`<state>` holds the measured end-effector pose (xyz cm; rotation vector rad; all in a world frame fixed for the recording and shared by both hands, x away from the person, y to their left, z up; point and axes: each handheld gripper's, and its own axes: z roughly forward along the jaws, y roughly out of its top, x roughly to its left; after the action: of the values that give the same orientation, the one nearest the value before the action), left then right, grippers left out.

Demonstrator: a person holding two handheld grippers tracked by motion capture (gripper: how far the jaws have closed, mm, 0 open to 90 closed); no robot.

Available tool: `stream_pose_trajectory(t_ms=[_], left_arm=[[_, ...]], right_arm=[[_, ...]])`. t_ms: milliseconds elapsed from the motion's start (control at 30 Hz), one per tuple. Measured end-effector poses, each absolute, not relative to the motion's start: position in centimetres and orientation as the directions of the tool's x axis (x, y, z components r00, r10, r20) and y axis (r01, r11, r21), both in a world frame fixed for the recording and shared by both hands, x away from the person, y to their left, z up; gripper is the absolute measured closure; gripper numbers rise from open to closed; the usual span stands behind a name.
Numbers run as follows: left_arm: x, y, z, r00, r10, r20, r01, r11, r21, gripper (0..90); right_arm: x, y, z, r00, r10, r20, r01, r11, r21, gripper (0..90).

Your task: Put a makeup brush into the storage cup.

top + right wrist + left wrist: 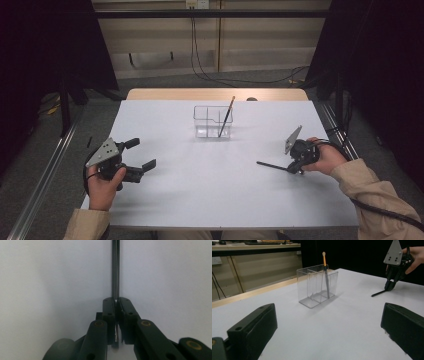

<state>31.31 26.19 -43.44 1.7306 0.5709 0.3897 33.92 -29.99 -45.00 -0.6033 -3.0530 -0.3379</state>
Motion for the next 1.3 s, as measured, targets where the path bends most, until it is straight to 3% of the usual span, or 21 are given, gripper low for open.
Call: stream_pose_trajectory(t_ms=[167,600,1300], left_arm=[[31.3,26.1,-43.4,0.824,0.565,-0.043,0.166,-0.17,0.971,0.5],[31.3,26.3,-43.5,0.821,0.569,-0.047,0.172,-0.168,0.971,0.5],[31.5,25.8,-43.7,0.828,0.557,-0.057,0.182,-0.171,0.968,0.6]], right_arm=[[34.0,-29.6,-44.9,-0.928,0.371,0.041,0.372,0.911,0.179,84.3],[33.8,-29.8,-44.6,-0.914,0.4,0.067,0.405,0.889,0.215,84.4],[33.6,-27.1,-42.7,-0.944,0.325,0.048,0.326,0.91,0.257,84.3]])
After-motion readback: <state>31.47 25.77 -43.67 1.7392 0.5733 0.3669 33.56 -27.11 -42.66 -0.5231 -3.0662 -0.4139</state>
